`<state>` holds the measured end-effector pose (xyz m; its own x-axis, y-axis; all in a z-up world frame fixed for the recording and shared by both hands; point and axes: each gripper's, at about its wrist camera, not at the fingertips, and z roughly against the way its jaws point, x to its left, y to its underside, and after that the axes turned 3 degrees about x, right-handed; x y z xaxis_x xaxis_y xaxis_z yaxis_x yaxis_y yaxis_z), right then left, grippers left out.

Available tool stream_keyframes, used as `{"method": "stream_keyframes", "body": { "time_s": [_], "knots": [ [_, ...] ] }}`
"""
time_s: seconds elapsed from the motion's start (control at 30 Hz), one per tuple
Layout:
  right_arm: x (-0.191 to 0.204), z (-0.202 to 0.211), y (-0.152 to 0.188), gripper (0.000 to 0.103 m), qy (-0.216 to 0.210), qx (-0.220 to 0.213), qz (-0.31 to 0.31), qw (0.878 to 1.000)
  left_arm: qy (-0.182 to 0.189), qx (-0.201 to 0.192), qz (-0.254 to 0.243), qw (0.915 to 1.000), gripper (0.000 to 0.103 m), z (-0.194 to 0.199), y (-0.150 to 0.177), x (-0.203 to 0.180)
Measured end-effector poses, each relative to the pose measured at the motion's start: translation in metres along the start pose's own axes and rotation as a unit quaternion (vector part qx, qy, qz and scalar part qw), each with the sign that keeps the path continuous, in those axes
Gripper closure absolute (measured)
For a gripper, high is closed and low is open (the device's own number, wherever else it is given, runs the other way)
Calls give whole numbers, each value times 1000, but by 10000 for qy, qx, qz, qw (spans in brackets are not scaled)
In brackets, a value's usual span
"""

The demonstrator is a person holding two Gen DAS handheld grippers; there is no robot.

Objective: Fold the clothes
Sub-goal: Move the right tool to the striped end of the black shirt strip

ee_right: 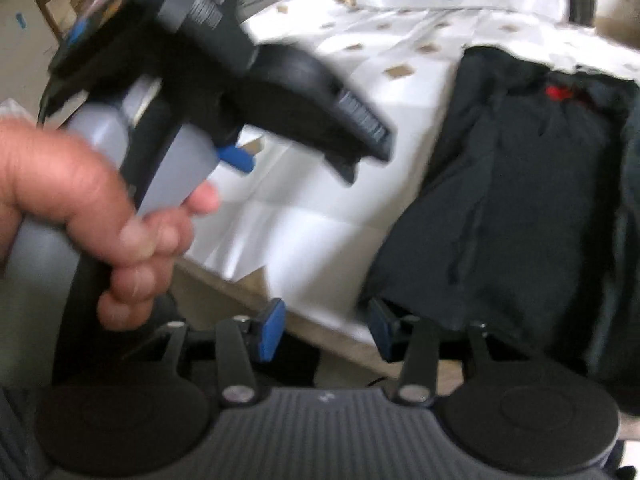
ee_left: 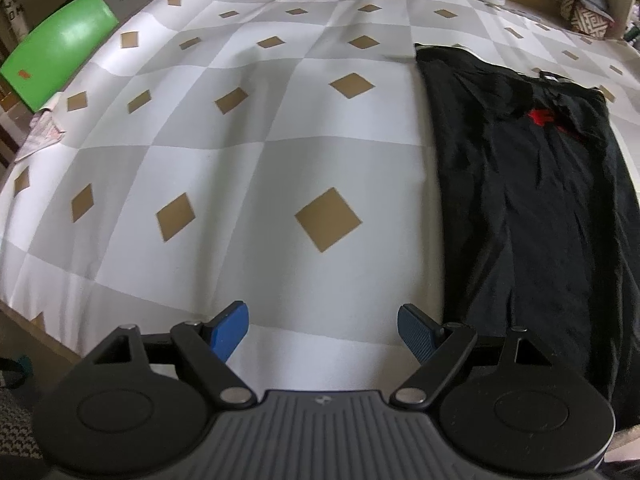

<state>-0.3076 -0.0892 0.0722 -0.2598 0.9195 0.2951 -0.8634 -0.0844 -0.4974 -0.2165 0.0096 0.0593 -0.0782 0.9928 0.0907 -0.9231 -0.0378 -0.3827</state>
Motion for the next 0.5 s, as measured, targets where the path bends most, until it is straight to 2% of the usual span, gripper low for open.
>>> {"method": "stream_keyframes", "body": {
  "time_s": [0.13,0.23,0.3,0.4,0.5],
  "knots": [
    [-33,25,1,56,455,-326,-627,9965,140,34,-157,9998,21,-4,1,-13],
    [-62,43,7,55,1139,-580,-1086,9858,195,50,-330,9993,21,-8,3,-27],
    [-83,52,10,55,1557,-697,-1522,9735,263,50,-433,9987,21,-10,5,-37],
    [-110,57,16,53,2197,-786,-2167,9479,349,14,-688,9970,21,-12,10,-53],
    [-126,52,20,50,2566,-853,-2491,9300,488,-37,-857,9951,21,-13,15,-66]
  ]
}}
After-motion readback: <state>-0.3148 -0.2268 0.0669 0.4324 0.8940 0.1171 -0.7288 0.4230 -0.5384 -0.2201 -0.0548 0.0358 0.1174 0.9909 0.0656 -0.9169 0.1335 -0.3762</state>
